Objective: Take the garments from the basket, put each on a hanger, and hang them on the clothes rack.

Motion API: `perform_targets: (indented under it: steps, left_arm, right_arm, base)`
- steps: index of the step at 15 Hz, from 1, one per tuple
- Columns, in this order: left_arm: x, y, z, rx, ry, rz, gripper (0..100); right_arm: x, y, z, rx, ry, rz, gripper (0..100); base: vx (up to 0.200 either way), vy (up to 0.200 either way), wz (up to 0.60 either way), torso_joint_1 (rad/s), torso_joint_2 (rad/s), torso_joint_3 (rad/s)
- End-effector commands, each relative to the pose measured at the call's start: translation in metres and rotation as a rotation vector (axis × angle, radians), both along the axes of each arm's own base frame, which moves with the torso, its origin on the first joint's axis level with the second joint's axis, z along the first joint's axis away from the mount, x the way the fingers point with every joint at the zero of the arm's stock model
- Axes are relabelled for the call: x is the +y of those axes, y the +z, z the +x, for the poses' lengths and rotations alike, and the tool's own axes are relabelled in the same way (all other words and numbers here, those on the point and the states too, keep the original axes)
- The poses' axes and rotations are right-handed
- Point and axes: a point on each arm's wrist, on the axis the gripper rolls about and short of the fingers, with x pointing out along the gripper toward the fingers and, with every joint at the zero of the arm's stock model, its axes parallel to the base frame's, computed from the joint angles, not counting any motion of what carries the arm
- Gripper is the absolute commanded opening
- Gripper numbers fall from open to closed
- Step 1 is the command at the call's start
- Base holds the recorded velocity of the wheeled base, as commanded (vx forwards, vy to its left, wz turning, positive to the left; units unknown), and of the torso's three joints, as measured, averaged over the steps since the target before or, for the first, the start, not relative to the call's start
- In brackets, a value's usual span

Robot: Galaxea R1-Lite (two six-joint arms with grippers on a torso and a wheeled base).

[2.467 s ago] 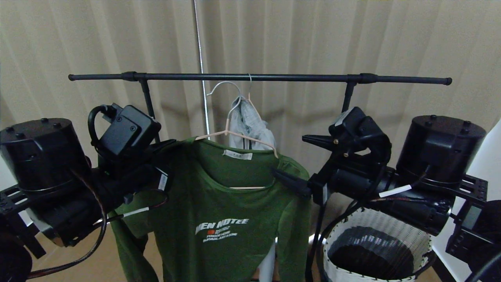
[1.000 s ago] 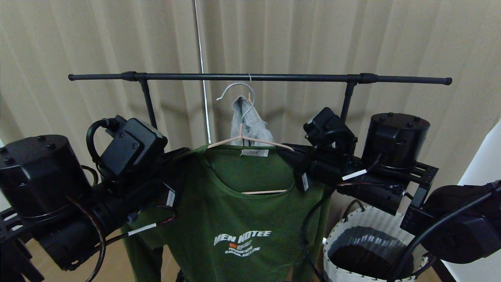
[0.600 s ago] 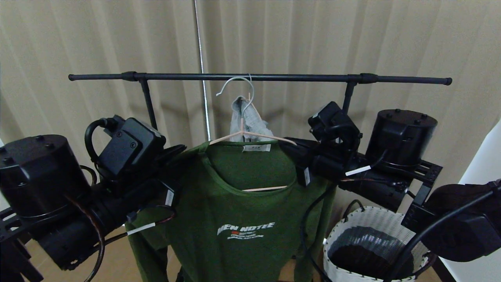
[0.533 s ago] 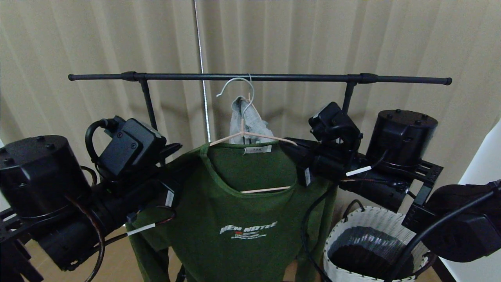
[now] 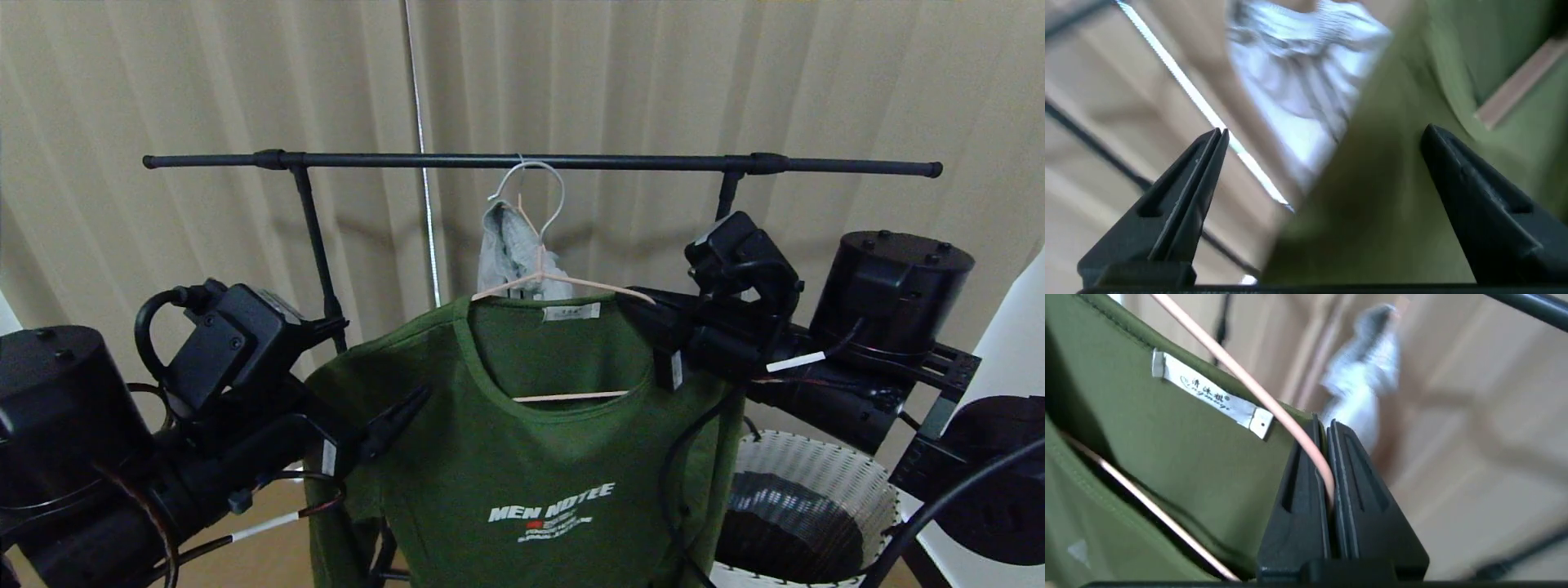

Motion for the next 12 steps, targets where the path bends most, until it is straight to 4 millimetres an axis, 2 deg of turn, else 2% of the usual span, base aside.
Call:
perform_targets:
  steps: [1, 4, 8, 12]
  left_arm:
    - [0.004, 0.002, -0.005, -0.004, 0.003, -0.017, 100]
    - [0.006, 0.003, -0.008, -0.008, 0.008, -0.024, 100]
    - [0.028, -0.015, -0.016, 0.06, 0.09, -0.022, 100]
    - [0.044, -0.034, -0.035, 0.149, 0.124, -0.066, 100]
  right_arm:
    - [-0.014, 0.01, -0.009, -0.023, -0.023, 0.014, 0]
    - [-0.023, 0.012, -0.016, -0.029, -0.036, 0.018, 0]
    - [-0.049, 0.023, -0.027, -0.062, -0.098, 0.038, 0]
    - [-0.057, 0.027, -0.036, -0.067, -0.109, 0.064, 0]
  base:
    - [0.0, 0.0, 0.0, 0.0, 0.0, 0.0]
    - [0.0, 0.0, 0.0, 0.0, 0.0, 0.0]
    - [0.0, 0.0, 0.0, 0.0, 0.0, 0.0]
    - [0.0, 0.0, 0.0, 0.0, 0.0, 0.0]
